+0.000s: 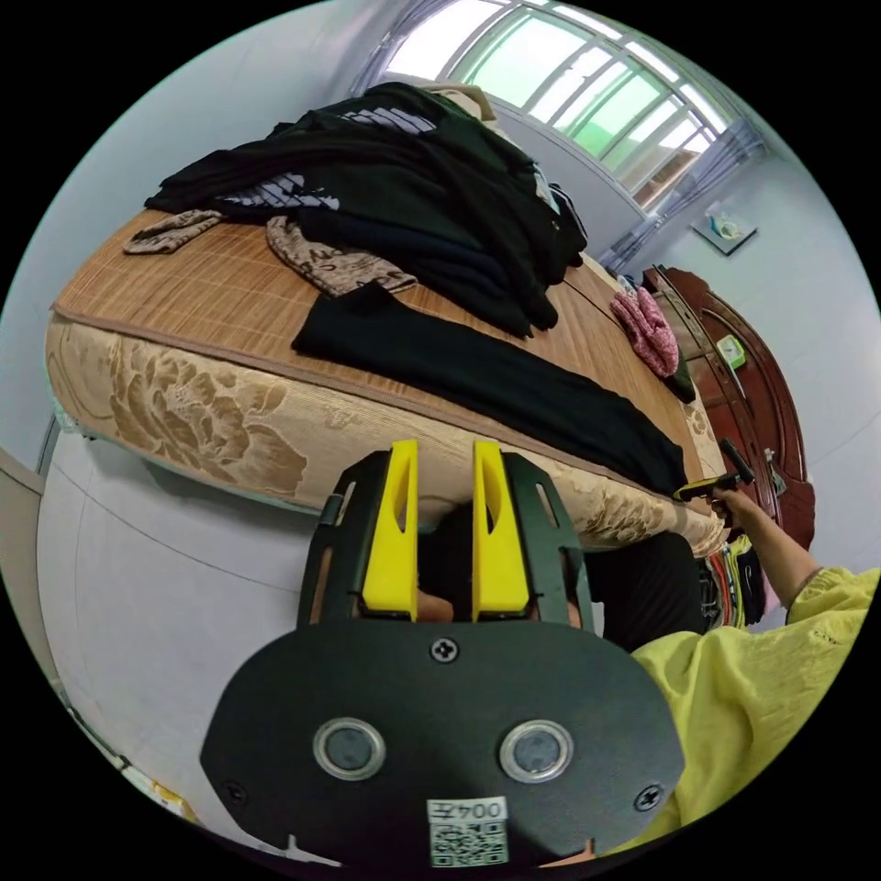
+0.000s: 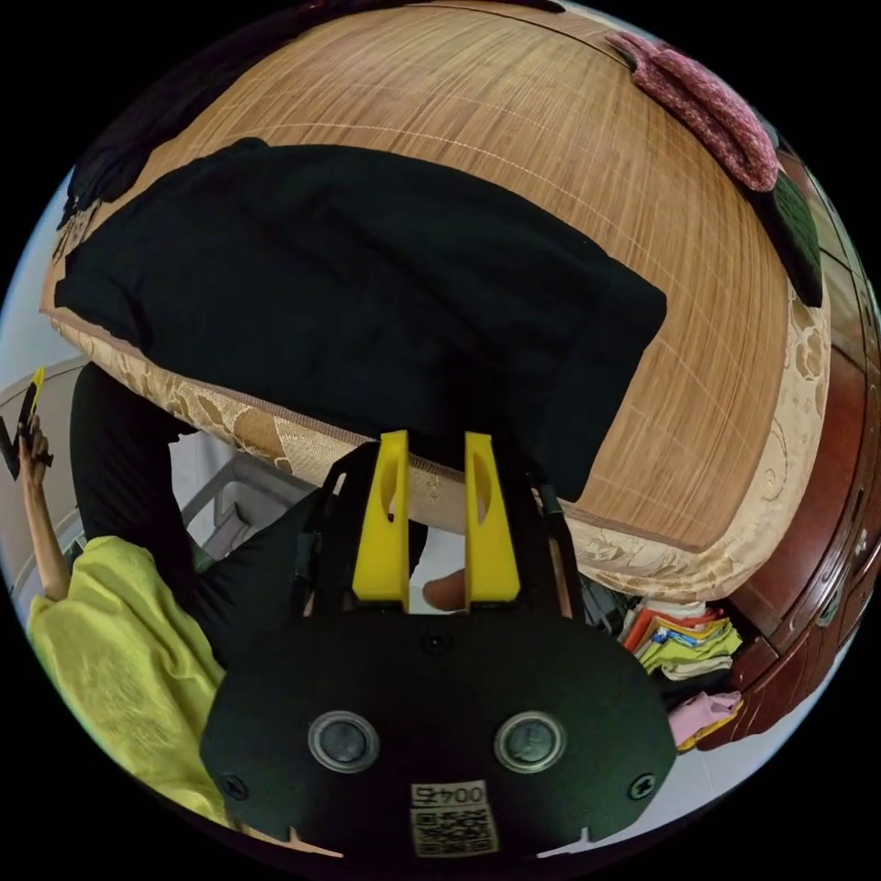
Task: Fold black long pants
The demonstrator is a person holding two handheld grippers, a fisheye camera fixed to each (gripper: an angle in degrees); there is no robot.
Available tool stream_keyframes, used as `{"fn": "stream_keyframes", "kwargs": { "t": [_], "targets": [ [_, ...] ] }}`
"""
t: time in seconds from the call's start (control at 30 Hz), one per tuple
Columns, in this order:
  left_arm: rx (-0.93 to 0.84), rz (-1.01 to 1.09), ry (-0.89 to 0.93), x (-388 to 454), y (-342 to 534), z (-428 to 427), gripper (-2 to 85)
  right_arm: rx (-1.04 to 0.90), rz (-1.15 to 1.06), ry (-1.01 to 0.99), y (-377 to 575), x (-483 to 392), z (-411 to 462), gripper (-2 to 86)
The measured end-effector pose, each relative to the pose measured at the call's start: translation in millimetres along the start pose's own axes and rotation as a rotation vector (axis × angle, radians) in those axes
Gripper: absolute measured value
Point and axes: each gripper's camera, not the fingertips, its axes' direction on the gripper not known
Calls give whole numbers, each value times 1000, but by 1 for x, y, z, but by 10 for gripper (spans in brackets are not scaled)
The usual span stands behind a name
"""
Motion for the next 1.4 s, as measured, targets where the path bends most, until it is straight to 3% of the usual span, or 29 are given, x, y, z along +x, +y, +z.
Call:
{"fn": "stream_keyframes", "kwargs": {
  "t": [0.17, 0.33, 0.53, 0.7, 0.87, 1.1, 1.2, 1.4],
  "targets": [
    [-45, -15, 19, -14, 37, 21, 90, 65, 33, -64, 20, 43, -4, 74],
    [-82, -63, 8, -40, 66, 29, 89, 180, 149, 36, 46, 102, -26, 64],
    [-87, -68, 2, -47, 74, 32, 87, 228, 315, -233, 55, 188, -11, 99],
    [-97, -27, -22, -38, 73, 40, 87, 156, 325, -169, 54, 206, 14, 98],
    [-121, -6, -44, -35, 75, 54, 88, 133, 181, -53, 80, 228, 24, 51],
    [-149, 17, -65, -30, 75, 73, 86, 151, 349, 4, 136, 316, 44, 51],
    [-153, 22, -69, -29, 75, 81, 85, 248, 380, 37, 180, 342, 36, 44],
    [-158, 10, -23, -30, 77, 101, 85, 242, 386, -246, 268, 389, 76, 69]
  ]
}}
